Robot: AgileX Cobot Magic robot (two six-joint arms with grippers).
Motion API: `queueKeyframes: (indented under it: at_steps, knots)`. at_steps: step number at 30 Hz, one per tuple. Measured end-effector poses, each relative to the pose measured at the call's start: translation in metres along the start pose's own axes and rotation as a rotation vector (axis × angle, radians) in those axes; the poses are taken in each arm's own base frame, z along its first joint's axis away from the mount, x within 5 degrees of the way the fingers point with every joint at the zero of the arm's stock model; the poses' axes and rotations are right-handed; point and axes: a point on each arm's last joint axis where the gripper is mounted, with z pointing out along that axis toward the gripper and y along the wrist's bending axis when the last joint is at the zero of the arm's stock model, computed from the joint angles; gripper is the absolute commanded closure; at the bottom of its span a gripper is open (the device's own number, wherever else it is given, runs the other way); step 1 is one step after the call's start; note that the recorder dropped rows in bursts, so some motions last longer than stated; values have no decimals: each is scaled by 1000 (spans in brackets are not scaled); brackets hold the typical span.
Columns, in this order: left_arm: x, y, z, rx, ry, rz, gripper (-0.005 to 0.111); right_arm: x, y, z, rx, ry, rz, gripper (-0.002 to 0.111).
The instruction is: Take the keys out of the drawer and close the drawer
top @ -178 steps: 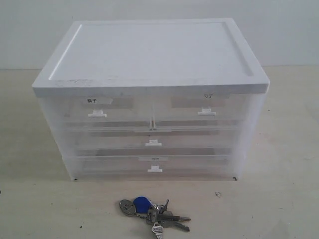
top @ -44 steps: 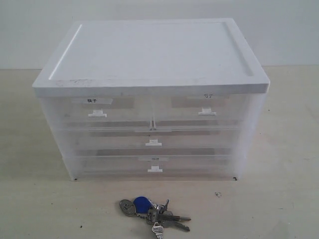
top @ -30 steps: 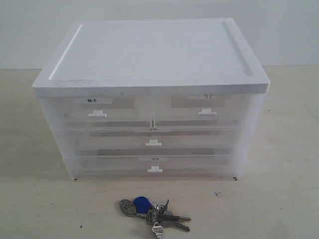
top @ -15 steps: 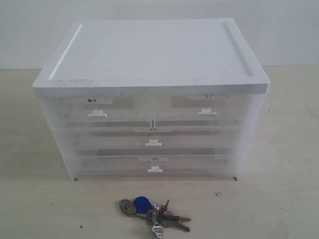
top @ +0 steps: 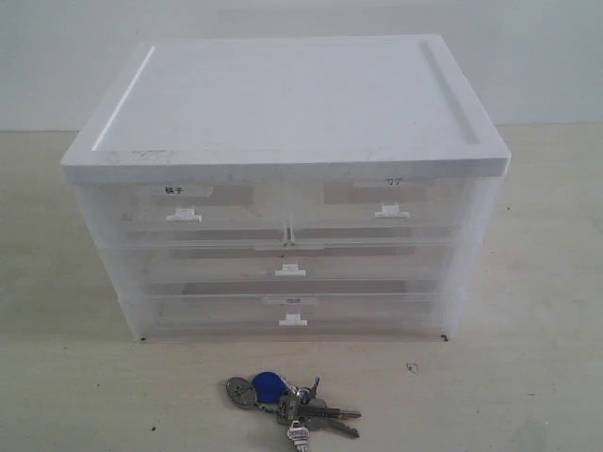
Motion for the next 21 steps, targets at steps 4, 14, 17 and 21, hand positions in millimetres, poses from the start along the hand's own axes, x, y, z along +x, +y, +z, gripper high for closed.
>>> queueKeyframes:
  at_steps: [4,14,17,21]
  knots:
    - [0,0,0,0,0,0,102,5,0,0,0,53,-8,109]
    - [0,0,0,0,0,0,102,9,0,0,2,88,24,109]
    - [0,0,0,0,0,0,102,9,0,0,2,91,39,109]
    - [0,0,0,0,0,0,102,10,0,0,3,95,48,109]
